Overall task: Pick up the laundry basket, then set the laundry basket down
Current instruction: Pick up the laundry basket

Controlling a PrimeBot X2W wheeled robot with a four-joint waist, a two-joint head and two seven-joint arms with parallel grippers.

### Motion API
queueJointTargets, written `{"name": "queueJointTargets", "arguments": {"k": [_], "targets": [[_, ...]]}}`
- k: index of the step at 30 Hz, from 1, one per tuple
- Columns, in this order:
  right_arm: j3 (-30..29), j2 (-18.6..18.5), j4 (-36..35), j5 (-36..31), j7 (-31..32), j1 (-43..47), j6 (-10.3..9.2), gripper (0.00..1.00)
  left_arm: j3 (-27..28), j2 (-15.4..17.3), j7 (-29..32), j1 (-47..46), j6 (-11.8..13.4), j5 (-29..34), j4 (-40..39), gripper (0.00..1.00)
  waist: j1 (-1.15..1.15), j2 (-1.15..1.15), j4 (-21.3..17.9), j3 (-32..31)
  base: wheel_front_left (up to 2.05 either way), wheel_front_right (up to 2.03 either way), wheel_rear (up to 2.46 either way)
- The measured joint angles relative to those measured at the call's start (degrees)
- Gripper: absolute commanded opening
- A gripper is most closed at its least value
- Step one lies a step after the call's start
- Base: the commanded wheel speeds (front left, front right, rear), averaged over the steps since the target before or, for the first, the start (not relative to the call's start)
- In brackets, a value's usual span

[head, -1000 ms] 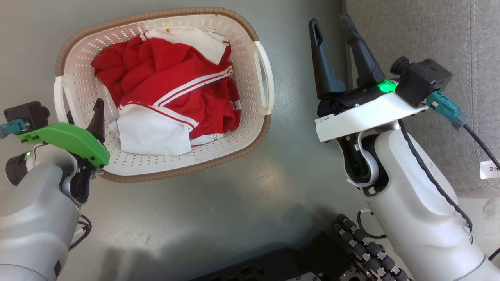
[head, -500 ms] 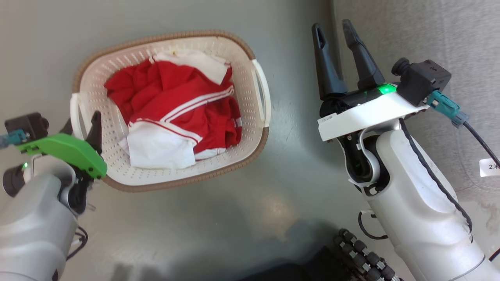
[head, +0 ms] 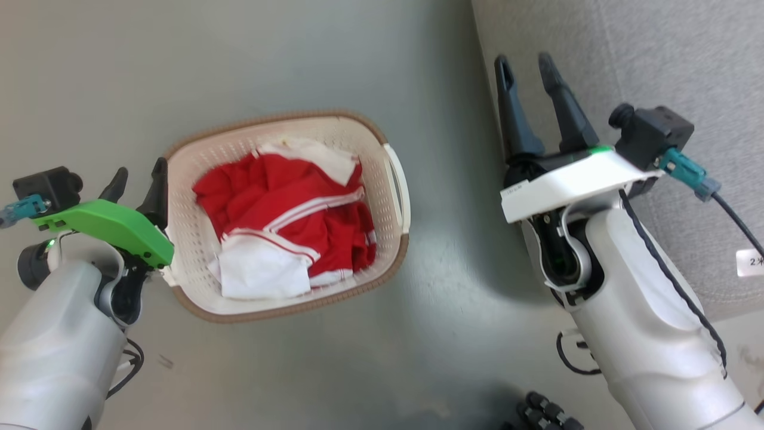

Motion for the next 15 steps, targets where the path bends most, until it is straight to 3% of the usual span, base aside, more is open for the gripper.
{"name": "queueJointTargets", "arguments": {"k": [15], "targets": [[-3.9, 0.0, 4.7, -2.1, 0.0, 6.0, 2.43, 1.0, 2.8, -0.1, 0.0, 6.3, 0.0, 9.1, -10.8, 1.0, 0.0, 0.0, 2.6, -12.1, 0.0, 0.0, 0.0]]}}
